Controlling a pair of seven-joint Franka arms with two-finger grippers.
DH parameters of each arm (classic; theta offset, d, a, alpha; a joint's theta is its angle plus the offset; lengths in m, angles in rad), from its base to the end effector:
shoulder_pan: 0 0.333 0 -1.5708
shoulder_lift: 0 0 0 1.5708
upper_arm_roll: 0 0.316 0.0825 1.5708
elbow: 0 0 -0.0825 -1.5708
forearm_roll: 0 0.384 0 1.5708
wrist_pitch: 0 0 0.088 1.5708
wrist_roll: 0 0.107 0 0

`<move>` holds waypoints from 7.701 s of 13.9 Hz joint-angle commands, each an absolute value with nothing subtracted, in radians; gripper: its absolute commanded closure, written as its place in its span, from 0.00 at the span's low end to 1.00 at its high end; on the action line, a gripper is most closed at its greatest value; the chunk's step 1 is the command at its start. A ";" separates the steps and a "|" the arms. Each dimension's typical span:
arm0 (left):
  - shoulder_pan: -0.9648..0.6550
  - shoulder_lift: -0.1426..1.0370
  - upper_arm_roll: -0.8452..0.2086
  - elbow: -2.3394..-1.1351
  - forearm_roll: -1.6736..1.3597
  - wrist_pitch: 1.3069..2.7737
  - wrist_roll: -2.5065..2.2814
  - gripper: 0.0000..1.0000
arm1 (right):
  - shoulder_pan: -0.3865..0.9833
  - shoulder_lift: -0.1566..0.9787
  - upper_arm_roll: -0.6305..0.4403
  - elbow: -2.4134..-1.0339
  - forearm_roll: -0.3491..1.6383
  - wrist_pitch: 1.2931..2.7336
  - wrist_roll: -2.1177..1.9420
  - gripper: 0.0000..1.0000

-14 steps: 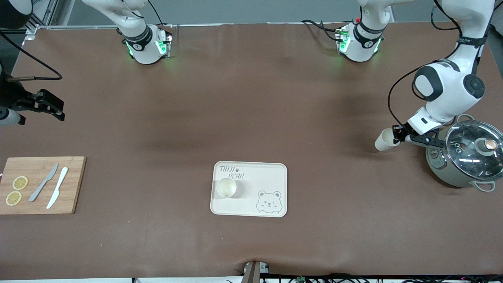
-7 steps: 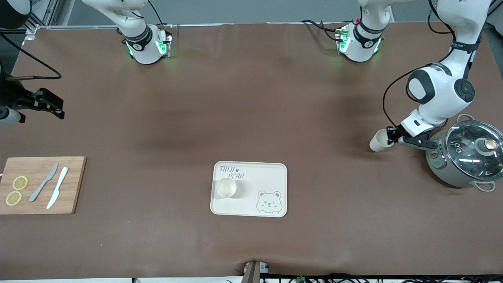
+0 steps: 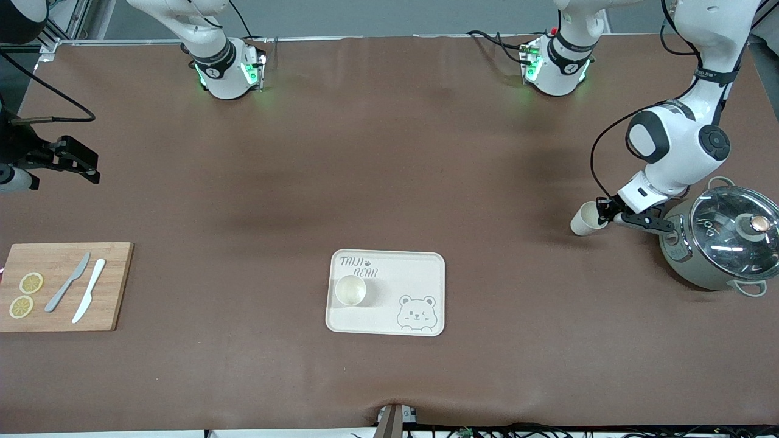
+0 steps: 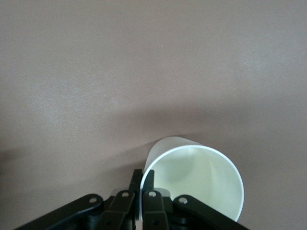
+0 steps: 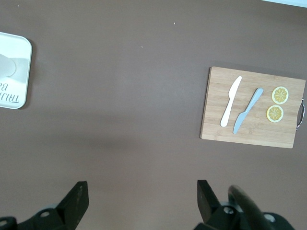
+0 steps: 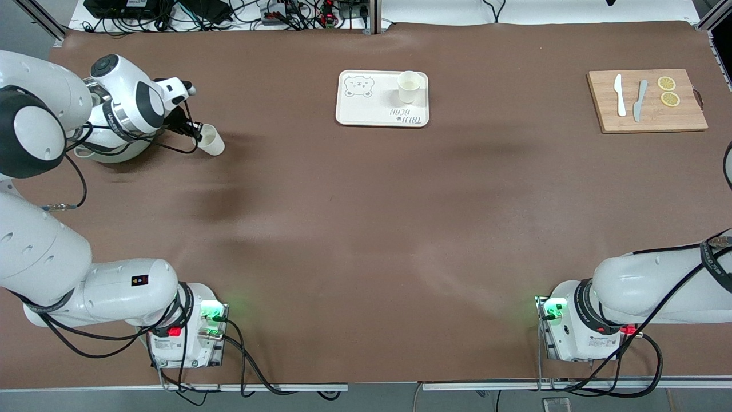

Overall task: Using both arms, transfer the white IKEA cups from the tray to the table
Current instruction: 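Lower the cup onto the table beside the pot with the left gripper, then open the left gripper and raise it off the cup, then move the right gripper over the second white cup on the tray, then lower the right gripper around the white cup and close it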

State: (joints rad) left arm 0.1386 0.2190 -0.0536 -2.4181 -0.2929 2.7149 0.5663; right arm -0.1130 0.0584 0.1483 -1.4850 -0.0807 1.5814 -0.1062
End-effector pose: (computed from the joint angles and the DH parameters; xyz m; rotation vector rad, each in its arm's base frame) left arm 0.4991 0.0523 0.2267 3.0077 -0.3279 0.1782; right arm 0.5742 0.0090 0.6337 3.0601 0.2151 0.0553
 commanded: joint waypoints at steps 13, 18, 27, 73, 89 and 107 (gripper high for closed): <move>0.143 0.225 -0.074 -2.424 -0.328 2.753 0.603 0.44 | -0.109 0.058 0.150 -1.483 -0.089 1.572 -0.107 0.00; 0.143 0.218 -0.074 -2.419 -0.328 2.752 0.597 0.46 | -0.112 0.058 0.150 -1.483 -0.089 1.572 -0.107 0.00; 0.140 0.083 -0.072 -2.332 -0.331 2.507 0.534 0.47 | -0.115 0.060 0.150 -1.485 -0.089 1.574 -0.107 0.00; -0.023 0.000 -0.121 -1.460 -0.100 1.551 -0.117 0.00 | 0.360 0.549 0.146 -1.212 -0.101 1.919 0.758 0.00; -0.032 -0.029 -0.121 -1.537 -0.107 1.603 -0.120 0.00 | 0.373 0.851 0.155 -1.075 -0.183 2.055 0.609 0.00; -0.021 -0.017 -0.110 -1.525 -0.078 1.628 -0.043 0.00 | 0.385 0.945 0.158 -1.081 -0.172 2.149 0.488 0.00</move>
State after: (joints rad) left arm -0.0237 -0.0002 -0.1133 -1.5072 -0.0916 1.6090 -0.0615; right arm 0.3814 0.9132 0.1560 -1.1207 -0.1655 2.1348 0.4977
